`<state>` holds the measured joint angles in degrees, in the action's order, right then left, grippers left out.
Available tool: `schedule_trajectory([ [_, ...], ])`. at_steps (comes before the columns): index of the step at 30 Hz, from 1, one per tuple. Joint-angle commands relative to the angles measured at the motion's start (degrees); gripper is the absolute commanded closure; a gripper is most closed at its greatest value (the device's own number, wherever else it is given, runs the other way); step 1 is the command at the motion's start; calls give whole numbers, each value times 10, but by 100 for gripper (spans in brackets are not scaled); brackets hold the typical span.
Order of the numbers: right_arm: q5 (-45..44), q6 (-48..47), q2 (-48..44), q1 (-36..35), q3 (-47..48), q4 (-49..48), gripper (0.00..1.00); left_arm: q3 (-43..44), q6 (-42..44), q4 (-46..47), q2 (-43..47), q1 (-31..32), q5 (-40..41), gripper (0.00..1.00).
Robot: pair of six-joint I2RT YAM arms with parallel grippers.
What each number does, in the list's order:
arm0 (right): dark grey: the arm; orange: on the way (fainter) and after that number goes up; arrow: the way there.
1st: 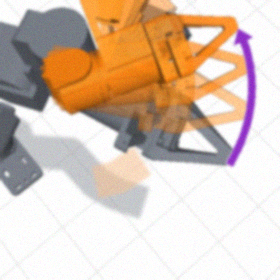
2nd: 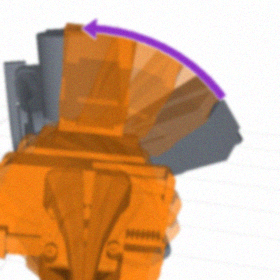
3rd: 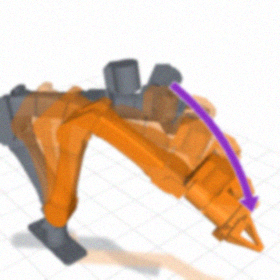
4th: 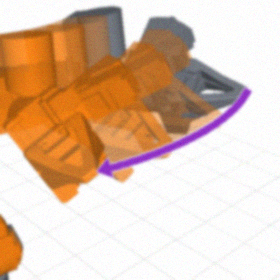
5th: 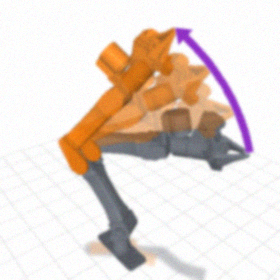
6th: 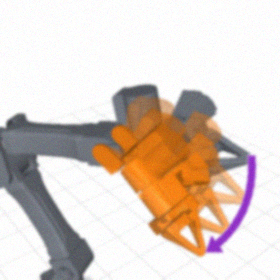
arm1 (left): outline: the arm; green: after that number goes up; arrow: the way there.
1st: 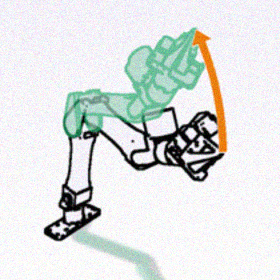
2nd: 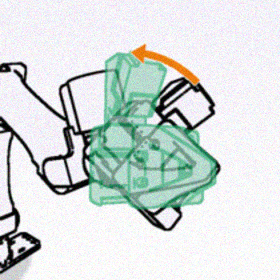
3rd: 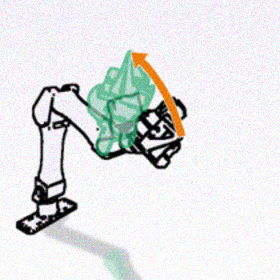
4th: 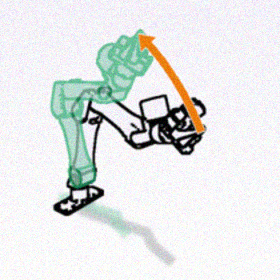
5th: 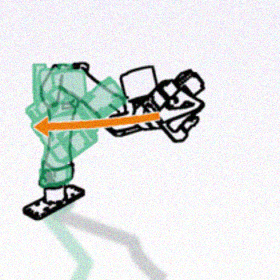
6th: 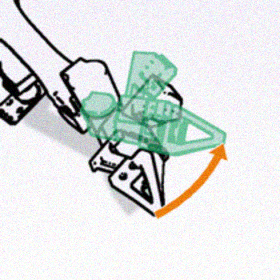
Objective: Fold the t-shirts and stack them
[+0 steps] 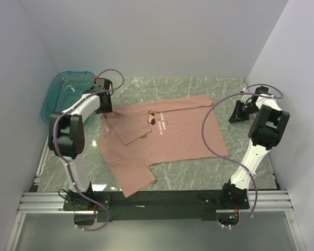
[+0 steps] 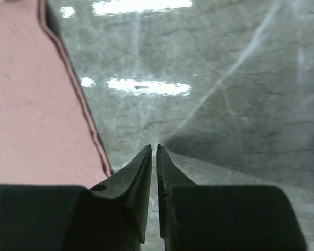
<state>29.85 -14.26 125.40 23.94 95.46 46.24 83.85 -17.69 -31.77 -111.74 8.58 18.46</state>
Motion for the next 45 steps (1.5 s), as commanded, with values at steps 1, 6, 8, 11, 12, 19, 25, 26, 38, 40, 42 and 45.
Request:
schedule_trajectory([
  [1, 49, -30, -13, 1, 16, 25, 82, -32, 18, 52, 110, -1, -68, 50],
  [6, 75, -37, -4, -15, 17, 36, 67, -102, 7, 93, 203, -13, -109, 35],
  [8, 85, -38, 4, -20, 24, 42, 62, -140, -3, 106, 245, -37, -139, 27],
  [11, 71, -35, 13, -35, 33, 41, 57, -181, -19, 110, 281, -74, -199, 25],
  [12, 65, -31, 16, -42, 37, 42, 56, -190, -23, 110, 292, -84, -223, 26],
  [19, 44, -17, 38, -77, 63, 52, 54, -250, -21, 113, 339, -84, -239, 27],
  [25, 16, -2, 61, -108, 79, 55, 68, -272, -17, 120, 362, -84, -229, 27],
  [26, 13, 1, 63, -108, 82, 57, 72, -273, -16, 119, 364, -84, -226, 27],
  [38, -84, 34, -9, -68, 26, -21, 100, -280, -44, 131, 345, -102, -246, 28],
  [40, -88, 33, -23, -52, 30, -13, 100, -268, -57, 131, 314, -112, -276, 33],
  [42, -89, 32, -24, -39, 33, -4, 100, -253, -75, 133, 278, -116, -288, 38],
  [45, -108, 28, -28, -32, 21, -15, 100, -225, -88, 130, 227, -115, -308, 47],
])
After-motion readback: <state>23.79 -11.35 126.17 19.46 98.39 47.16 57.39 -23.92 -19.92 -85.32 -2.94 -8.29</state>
